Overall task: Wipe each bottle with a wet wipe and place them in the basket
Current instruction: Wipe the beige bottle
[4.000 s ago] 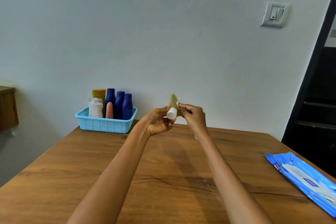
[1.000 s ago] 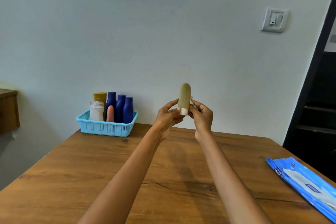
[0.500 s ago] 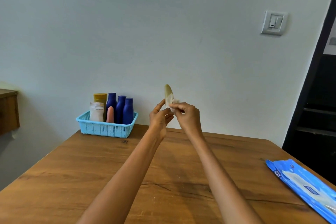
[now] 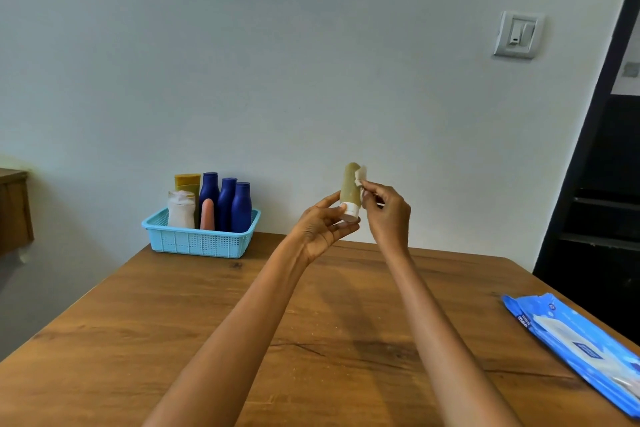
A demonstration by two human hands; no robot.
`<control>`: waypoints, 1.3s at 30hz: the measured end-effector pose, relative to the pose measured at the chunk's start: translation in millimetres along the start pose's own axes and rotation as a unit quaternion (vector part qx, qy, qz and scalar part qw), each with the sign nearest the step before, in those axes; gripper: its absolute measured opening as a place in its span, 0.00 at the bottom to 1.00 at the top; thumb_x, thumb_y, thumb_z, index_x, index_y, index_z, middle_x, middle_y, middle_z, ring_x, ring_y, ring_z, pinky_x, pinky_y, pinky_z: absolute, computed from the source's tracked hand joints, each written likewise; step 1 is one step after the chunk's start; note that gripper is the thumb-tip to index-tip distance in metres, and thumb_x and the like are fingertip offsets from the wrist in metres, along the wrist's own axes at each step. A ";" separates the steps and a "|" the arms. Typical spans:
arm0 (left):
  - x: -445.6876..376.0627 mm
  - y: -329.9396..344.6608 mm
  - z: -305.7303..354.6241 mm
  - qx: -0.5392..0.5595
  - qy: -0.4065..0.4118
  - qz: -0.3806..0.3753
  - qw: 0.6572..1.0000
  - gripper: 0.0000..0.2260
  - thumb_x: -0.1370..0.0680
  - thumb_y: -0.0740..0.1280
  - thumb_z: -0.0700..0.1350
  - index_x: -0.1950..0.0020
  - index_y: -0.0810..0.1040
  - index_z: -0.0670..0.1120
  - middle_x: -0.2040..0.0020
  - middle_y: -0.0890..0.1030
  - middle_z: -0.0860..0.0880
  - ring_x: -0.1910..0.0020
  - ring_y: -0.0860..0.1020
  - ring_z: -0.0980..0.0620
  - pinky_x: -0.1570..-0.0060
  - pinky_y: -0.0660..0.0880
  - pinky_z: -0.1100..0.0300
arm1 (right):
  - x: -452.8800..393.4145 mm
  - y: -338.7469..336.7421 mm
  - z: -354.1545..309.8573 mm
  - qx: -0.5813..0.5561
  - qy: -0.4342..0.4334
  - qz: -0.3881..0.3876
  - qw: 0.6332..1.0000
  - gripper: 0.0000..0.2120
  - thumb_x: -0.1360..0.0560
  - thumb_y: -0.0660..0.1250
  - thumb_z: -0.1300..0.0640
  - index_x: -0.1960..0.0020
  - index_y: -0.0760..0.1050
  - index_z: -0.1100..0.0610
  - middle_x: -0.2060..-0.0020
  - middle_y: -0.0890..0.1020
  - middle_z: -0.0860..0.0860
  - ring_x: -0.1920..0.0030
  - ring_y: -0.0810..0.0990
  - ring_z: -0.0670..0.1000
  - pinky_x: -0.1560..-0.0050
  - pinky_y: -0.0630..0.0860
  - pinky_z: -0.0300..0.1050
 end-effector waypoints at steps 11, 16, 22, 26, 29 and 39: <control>1.6 -18.7 28.6 0.082 0.033 0.054 0.995 0.17 0.22 0.61 0.32 0.34 0.72 0.39 0.48 0.77 0.37 0.55 0.80 0.44 0.57 0.80 0.51 | -8.7 35.7 -39.8 0.091 -0.093 -0.109 0.986 0.10 0.24 0.65 0.62 0.46 0.82 0.56 0.52 0.81 0.53 0.52 0.80 0.50 0.53 0.77 0.43; -0.9 -20.9 30.9 0.111 0.020 0.068 0.991 0.18 0.23 0.60 0.30 0.34 0.71 0.39 0.43 0.73 0.35 0.51 0.77 0.39 0.49 0.74 0.43 | -42.4 49.0 -52.3 0.144 -0.045 -0.133 0.980 0.09 0.23 0.65 0.61 0.46 0.82 0.57 0.47 0.83 0.54 0.47 0.80 0.53 0.52 0.73 0.38; -2.3 -27.9 36.3 0.110 0.027 0.077 0.991 0.16 0.22 0.57 0.30 0.35 0.71 0.40 0.48 0.75 0.37 0.54 0.77 0.43 0.50 0.74 0.44 | -27.9 53.7 -61.0 0.186 -0.085 -0.176 0.963 0.10 0.23 0.63 0.62 0.48 0.83 0.56 0.49 0.81 0.52 0.48 0.80 0.52 0.55 0.71 0.38; -0.4 -27.6 40.9 0.117 0.031 0.067 0.990 0.16 0.22 0.58 0.31 0.35 0.72 0.40 0.43 0.73 0.36 0.52 0.78 0.41 0.48 0.75 0.43 | -37.0 55.7 -69.6 0.217 -0.127 -0.204 0.946 0.12 0.23 0.62 0.63 0.48 0.83 0.55 0.48 0.80 0.53 0.47 0.79 0.53 0.53 0.72 0.41; 1.9 -25.6 44.0 0.113 0.035 0.051 0.992 0.14 0.22 0.60 0.31 0.37 0.72 0.39 0.40 0.72 0.34 0.49 0.76 0.39 0.48 0.75 0.42 | -53.2 61.1 -76.3 0.232 -0.132 -0.195 0.944 0.12 0.22 0.61 0.62 0.47 0.83 0.56 0.47 0.81 0.54 0.47 0.79 0.54 0.51 0.73 0.42; 2.2 -30.6 46.0 0.113 0.028 0.092 0.989 0.12 0.21 0.59 0.31 0.40 0.73 0.39 0.48 0.74 0.36 0.50 0.76 0.39 0.46 0.74 0.42 | -46.9 68.1 -73.9 0.193 -0.062 -0.207 0.957 0.12 0.23 0.62 0.63 0.50 0.84 0.57 0.47 0.83 0.52 0.46 0.80 0.52 0.48 0.74 0.41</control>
Point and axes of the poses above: each hand's wrist, its own x-axis away from the middle knuckle, its own y-axis out of the palm, z = x × y, the point moved 2 cm from there along -x, towards the middle knuckle
